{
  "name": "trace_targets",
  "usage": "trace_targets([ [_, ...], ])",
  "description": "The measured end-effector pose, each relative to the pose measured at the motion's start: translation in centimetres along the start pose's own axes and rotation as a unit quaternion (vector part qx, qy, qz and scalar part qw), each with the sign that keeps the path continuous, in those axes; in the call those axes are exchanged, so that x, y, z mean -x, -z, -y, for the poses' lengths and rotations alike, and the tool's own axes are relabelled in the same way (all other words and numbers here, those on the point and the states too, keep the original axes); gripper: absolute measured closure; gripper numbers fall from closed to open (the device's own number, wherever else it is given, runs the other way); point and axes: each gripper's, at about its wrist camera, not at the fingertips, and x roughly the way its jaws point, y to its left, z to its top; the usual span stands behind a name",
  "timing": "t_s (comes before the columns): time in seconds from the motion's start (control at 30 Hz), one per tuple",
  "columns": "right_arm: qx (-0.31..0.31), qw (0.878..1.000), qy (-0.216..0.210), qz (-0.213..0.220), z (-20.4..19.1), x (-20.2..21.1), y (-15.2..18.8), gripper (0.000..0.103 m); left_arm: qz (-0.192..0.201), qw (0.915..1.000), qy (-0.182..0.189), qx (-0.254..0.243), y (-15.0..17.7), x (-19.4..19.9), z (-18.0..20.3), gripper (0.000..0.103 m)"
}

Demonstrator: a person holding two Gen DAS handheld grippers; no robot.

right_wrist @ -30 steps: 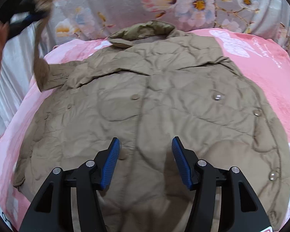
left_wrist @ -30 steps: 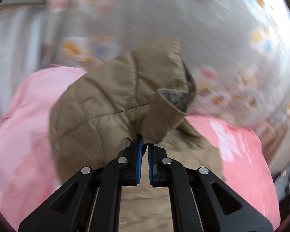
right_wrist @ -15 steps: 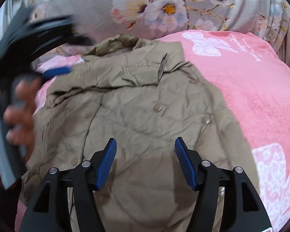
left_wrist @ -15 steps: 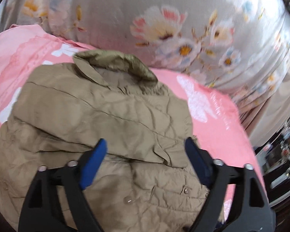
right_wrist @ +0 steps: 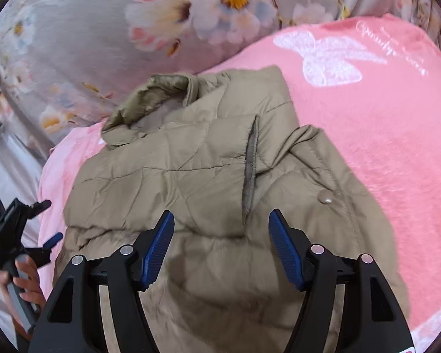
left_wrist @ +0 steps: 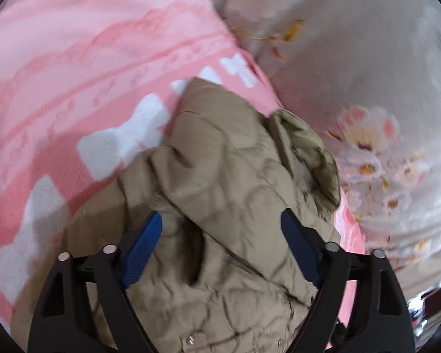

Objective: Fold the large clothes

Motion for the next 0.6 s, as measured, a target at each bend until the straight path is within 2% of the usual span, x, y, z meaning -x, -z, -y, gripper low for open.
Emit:
trace_targets([
  [0.03,0.006,1.000,0.000,0.000,-0.3,-0.2,0.0,0.048,-0.002,0.9999,0.003,0.010,-0.3,-0.5,-0.7,0.032],
  [0.07,0.013,1.000,0.004,0.005,-0.6,-0.4,-0.2,0.066,-0.003,0.9999,0.003,0.016,-0.5,-0.9,-1.2,0.039],
  [0.1,0.029,0.999,0.019,0.013,-1.3,-0.4,-0.5,0.076,-0.005,0.9998,0.001,0.019,-0.6,-1.4,-1.5,0.043],
  [0.13,0.042,0.999,0.023,0.020,-1.9,-0.3,-0.9,0.101,-0.009,0.9998,-0.002,0.018,-0.8,-2.0,-1.8,0.055],
  [0.2,0.059,0.998,0.012,0.034,-2.9,0.5,-1.8,0.101,-0.014,0.9997,-0.008,0.019,-1.2,-2.6,-1.9,0.071],
  [0.23,0.078,0.995,0.011,0.063,-4.2,2.0,-2.9,0.101,-0.015,0.9997,-0.006,0.019,-1.4,-2.7,-1.7,0.081],
  [0.27,0.091,0.992,0.012,0.084,-4.9,3.0,-3.6,0.101,-0.012,0.9998,-0.007,0.016,-1.6,-2.5,-1.4,0.087],
  [0.33,0.120,0.981,0.006,0.151,-6.9,6.7,-5.6,0.101,0.010,0.9999,-0.003,-0.003,-1.9,-1.4,-0.3,0.092],
  [0.43,0.144,0.969,0.008,0.200,-8.1,9.2,-7.2,0.102,0.054,0.9972,-0.009,-0.050,-1.9,0.6,1.9,0.092],
  [0.5,0.152,0.969,0.044,0.187,-7.3,7.5,-7.3,0.102,0.061,0.9944,-0.025,-0.082,-1.3,0.7,3.1,0.092],
  [0.57,0.136,0.979,0.059,0.141,-5.4,4.2,-6.9,0.102,0.052,0.9916,-0.059,-0.103,-0.6,-0.7,3.2,0.091],
  [0.6,0.116,0.986,0.064,0.102,-3.7,1.6,-6.4,0.102,0.043,0.9901,-0.076,-0.110,-0.2,-1.5,3.0,0.091],
])
